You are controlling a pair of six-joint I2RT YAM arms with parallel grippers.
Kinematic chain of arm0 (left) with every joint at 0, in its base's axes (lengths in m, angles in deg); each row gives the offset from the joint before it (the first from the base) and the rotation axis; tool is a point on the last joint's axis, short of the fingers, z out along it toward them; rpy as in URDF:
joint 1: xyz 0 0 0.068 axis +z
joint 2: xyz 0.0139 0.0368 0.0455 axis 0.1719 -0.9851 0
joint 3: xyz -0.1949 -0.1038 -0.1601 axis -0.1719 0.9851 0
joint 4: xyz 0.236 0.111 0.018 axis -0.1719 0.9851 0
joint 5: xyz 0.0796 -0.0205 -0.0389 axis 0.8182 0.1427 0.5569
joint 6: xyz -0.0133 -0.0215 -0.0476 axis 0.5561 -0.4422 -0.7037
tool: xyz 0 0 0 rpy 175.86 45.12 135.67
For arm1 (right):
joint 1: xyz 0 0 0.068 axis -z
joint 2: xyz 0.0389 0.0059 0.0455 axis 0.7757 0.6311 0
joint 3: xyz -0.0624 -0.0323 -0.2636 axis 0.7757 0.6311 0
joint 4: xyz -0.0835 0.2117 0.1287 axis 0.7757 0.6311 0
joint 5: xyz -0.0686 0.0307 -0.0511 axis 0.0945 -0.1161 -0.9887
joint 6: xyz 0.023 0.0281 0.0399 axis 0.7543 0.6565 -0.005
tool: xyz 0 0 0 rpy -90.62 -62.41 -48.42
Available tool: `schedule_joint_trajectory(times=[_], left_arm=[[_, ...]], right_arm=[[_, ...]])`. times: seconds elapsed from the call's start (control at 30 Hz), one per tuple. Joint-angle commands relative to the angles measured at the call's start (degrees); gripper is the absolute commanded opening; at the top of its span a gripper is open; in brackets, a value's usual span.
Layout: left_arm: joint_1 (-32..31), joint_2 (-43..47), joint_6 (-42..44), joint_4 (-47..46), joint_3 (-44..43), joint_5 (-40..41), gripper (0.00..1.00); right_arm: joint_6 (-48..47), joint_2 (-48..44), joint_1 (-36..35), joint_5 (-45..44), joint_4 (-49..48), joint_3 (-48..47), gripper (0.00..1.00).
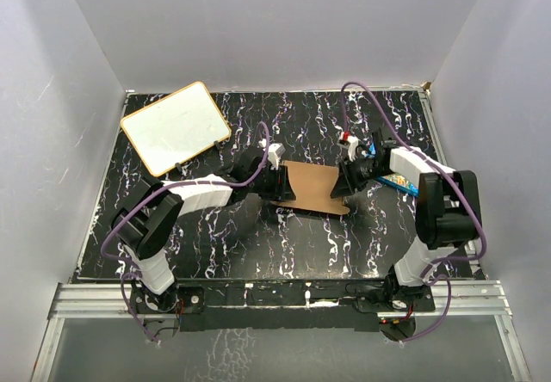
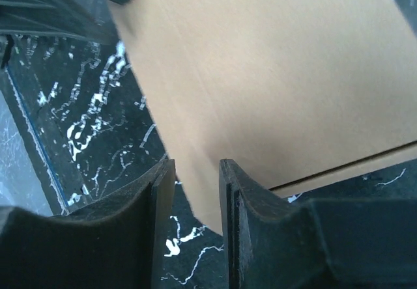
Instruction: Fold the paper box
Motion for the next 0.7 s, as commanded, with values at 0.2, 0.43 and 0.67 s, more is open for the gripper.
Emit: schedule_joint_trajectory(times=[0.2, 0.43, 0.67], left_arm=[[1.12, 0.00, -0.01, 1.31, -3.42, -3.27, 0.42], [1.34, 7.90, 2.53, -0.24, -1.54, -0.59, 0.46], [3.15, 17.86, -1.06, -7.06, 8.72, 7.19, 0.91]], right_arm=[[-0.01, 6.54, 4.48, 0.91, -2.42, -1.22, 0.37], [-8.15, 0.54, 9.47, 13.43, 3.53, -2.22, 0.41], [3.91, -1.12, 12.73, 9.21, -9.21, 3.00, 0.54]])
